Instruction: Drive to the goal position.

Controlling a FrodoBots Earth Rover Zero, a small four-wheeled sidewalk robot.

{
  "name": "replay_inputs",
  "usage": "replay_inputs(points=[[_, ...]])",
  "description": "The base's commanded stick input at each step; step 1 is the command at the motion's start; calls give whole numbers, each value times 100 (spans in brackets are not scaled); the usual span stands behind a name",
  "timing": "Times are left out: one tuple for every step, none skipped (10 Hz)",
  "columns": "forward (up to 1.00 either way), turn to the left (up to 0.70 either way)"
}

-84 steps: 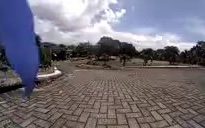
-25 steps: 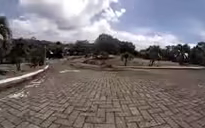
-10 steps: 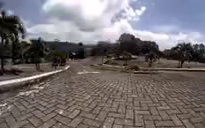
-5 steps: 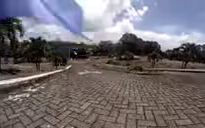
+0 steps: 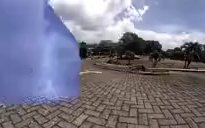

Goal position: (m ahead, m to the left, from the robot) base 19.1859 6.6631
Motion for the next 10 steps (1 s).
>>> replay_inputs(points=[[70,16],[70,27],[70,6],[70,0],[70,0],[70,0],[70,13],[70,15],[70,0],[70,0]])
